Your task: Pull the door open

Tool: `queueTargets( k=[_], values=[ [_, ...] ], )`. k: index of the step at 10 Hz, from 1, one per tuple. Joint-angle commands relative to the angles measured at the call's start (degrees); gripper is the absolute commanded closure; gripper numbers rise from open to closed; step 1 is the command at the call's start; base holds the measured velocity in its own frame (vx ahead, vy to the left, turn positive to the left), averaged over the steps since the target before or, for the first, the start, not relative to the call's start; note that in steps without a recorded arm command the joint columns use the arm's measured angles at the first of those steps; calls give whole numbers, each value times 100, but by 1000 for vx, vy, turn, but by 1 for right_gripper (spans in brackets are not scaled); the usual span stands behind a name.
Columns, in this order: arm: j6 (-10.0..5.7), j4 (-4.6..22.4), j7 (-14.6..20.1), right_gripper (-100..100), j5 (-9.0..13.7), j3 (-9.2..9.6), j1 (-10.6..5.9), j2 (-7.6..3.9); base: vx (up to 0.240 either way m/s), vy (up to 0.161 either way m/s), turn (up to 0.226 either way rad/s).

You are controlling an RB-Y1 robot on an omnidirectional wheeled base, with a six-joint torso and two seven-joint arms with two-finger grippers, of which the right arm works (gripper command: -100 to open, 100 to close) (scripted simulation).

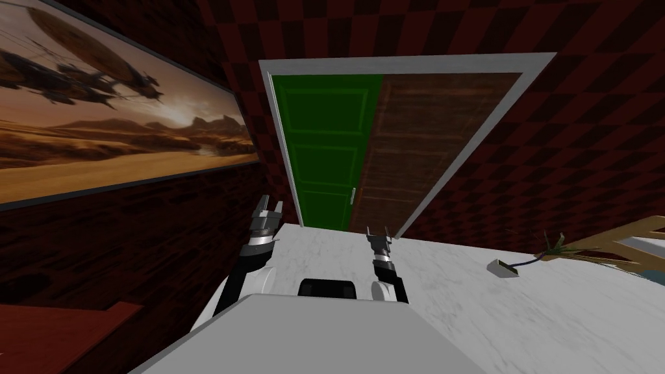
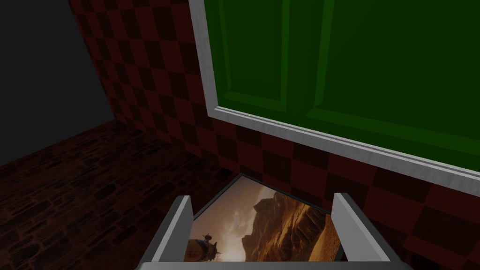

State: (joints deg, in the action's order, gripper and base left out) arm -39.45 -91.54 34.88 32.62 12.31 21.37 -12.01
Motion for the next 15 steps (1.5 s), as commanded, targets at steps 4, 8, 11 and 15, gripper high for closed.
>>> queueTargets(
  k=[4,8,11,15],
  values=[
    [-228,586,629,-100,384,134,-125,-173,92,-28,110],
    [-428,1069,1146,-100,703,251,-220,-315,95,-30,105],
    [-570,1413,1514,-100,929,334,-290,-414,96,-38,117],
    [-748,1844,1976,-100,1214,437,-380,-538,89,-40,99]
  ],
)
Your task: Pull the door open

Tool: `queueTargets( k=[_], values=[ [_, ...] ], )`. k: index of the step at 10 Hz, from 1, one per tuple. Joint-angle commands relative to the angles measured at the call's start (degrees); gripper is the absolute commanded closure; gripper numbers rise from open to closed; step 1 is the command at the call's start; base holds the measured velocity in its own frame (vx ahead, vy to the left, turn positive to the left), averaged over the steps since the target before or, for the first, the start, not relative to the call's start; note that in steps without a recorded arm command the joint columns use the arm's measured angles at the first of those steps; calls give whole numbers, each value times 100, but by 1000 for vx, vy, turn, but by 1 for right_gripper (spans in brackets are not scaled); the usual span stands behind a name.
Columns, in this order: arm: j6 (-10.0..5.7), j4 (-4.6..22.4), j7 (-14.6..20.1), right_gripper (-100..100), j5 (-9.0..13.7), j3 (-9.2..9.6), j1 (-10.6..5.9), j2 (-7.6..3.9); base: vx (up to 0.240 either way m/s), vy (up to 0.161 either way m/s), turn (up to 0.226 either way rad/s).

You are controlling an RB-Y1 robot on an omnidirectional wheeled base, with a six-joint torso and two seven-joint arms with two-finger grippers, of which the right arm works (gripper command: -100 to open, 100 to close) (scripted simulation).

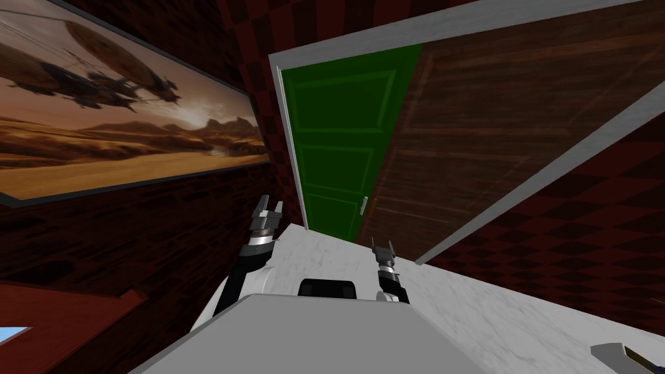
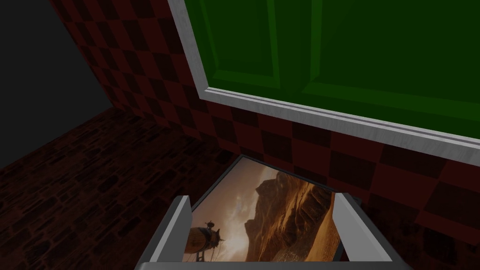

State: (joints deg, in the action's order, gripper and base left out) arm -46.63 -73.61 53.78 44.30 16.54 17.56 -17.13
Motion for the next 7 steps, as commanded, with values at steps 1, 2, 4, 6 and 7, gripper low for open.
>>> queueTargets(
  k=[1,2,4,6,7],
  values=[
    [-73,154,197,-100,114,40,-21,-55,88,-45,90],
    [-115,257,308,-100,182,64,-44,-85,98,-53,79],
    [-194,444,511,-100,307,109,-86,-138,100,-34,104],
    [-267,621,702,-100,425,151,-128,-189,82,-34,76],
    [-304,709,797,-100,484,172,-149,-214,93,-36,102]
  ],
)
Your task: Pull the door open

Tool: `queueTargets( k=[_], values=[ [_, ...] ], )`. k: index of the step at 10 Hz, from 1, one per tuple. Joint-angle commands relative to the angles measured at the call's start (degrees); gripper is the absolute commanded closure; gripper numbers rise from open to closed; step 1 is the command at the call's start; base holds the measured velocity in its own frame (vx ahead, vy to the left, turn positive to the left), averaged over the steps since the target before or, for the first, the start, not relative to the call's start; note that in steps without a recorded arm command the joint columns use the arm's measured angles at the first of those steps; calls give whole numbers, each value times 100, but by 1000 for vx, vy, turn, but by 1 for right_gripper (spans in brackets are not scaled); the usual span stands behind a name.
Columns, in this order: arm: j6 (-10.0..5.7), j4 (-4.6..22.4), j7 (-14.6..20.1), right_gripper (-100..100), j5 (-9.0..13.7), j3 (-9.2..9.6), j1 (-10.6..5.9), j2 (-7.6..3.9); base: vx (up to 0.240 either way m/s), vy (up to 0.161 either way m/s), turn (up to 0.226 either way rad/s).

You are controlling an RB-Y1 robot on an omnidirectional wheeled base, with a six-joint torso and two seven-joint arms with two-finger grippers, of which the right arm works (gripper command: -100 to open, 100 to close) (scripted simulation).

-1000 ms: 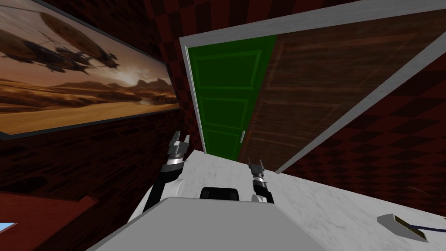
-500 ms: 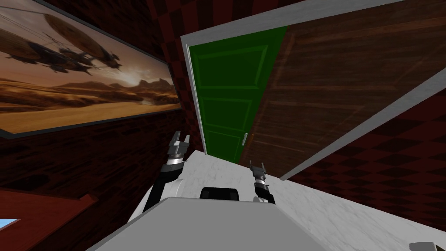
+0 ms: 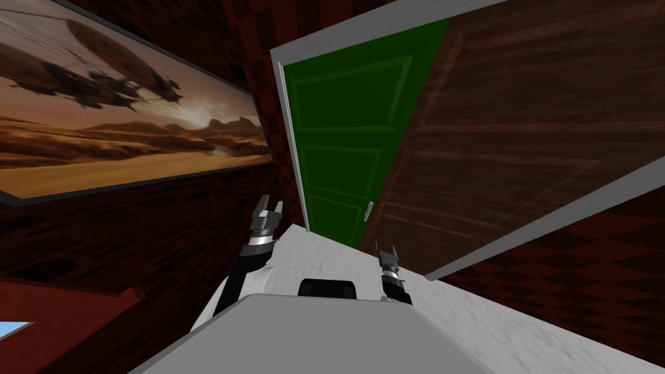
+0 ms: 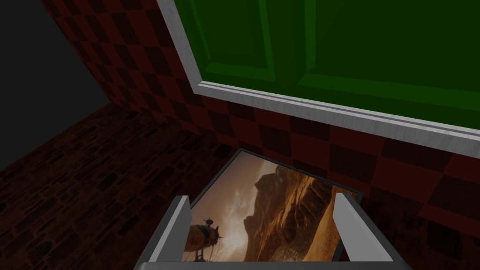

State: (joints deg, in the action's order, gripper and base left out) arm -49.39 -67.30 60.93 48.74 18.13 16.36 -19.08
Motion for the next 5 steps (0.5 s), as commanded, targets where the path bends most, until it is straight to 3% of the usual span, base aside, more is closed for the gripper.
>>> queueTargets(
  k=[1,5],
  values=[
    [-65,166,177,-100,97,33,-50,-44,97,-44,85],
    [-254,611,667,-100,399,135,-176,-174,133,-73,105]
  ],
)
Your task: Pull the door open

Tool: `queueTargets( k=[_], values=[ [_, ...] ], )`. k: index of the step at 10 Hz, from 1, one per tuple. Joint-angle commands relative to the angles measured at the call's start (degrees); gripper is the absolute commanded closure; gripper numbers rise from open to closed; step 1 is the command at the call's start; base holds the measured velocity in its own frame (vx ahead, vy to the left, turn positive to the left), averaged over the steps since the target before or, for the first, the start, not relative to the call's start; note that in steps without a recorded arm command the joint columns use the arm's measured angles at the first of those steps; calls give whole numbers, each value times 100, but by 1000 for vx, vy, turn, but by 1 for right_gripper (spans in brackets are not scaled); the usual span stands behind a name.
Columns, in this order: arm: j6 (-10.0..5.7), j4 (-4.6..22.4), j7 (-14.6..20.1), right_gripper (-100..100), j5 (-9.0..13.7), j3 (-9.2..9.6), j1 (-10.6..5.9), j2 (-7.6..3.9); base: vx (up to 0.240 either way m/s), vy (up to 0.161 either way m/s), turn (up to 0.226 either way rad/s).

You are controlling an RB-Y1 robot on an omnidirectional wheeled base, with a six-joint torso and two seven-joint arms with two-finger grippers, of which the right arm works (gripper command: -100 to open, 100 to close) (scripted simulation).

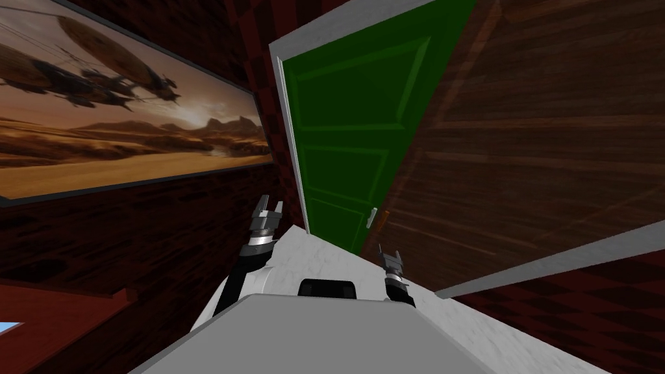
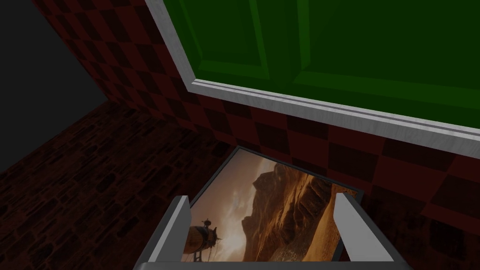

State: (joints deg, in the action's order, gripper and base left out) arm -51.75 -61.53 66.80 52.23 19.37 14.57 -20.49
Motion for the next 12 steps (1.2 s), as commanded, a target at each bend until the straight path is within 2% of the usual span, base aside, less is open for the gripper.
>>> queueTargets(
  k=[1,3,4,5,6,8,10,12],
  values=[
    [-59,128,186,-100,115,32,-28,-60,137,-69,122],
    [-123,272,353,-100,219,62,-93,-107,138,-61,74],
    [-111,238,300,-100,172,57,-65,-98,70,-37,24],
    [-128,344,343,-100,214,8,68,-153,-98,-1,-93],
    [-130,372,348,-100,224,-7,105,-169,-147,27,-106],
    [-142,529,379,-100,286,-108,302,-263,-169,1,-129],
    [-143,542,382,-100,291,-116,318,-271,-97,4,-14],
    [-156,711,421,-100,359,-230,515,-376,-83,9,-116]
  ],
)
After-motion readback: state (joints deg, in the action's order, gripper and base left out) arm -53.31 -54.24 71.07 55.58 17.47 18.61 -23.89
